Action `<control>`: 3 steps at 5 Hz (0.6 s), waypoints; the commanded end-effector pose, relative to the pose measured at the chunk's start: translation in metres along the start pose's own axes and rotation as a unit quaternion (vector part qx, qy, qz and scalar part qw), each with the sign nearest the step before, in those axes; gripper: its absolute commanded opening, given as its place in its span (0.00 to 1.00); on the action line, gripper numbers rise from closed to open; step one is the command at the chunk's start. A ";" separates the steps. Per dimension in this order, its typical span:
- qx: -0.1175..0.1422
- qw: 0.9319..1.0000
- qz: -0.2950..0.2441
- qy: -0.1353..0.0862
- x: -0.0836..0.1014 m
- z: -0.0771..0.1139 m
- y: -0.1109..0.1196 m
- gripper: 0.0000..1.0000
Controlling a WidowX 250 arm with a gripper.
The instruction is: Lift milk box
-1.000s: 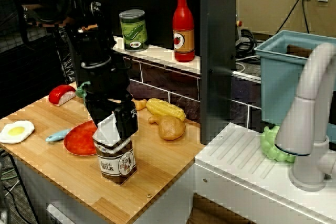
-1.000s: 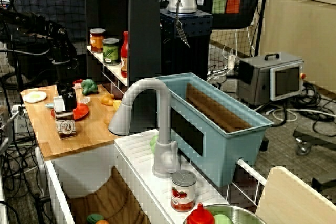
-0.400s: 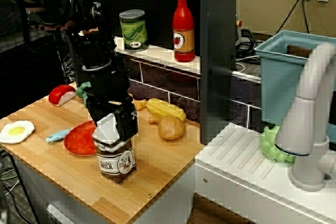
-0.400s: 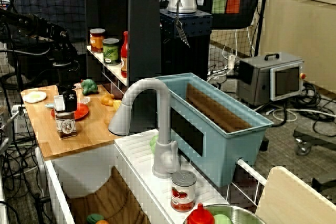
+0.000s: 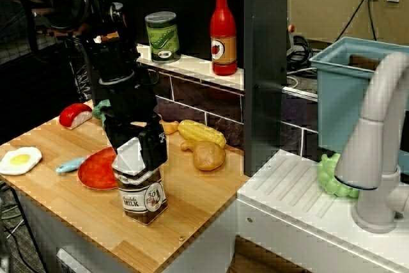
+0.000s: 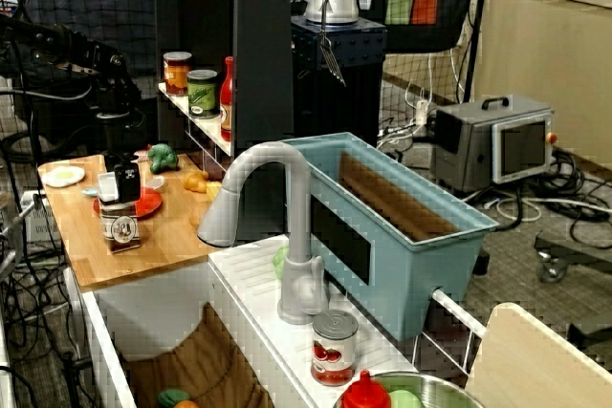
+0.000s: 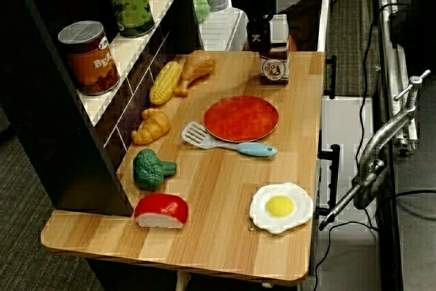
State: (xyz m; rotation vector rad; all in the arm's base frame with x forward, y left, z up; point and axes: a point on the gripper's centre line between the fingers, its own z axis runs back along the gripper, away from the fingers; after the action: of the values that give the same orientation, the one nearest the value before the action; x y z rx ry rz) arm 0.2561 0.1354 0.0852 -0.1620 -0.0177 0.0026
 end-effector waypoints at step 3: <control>-0.125 0.990 0.006 -0.059 0.049 0.127 -0.033 0.00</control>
State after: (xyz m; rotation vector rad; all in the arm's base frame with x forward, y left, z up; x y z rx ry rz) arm 0.3018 0.1195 0.2012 -0.4324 -0.0940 0.0369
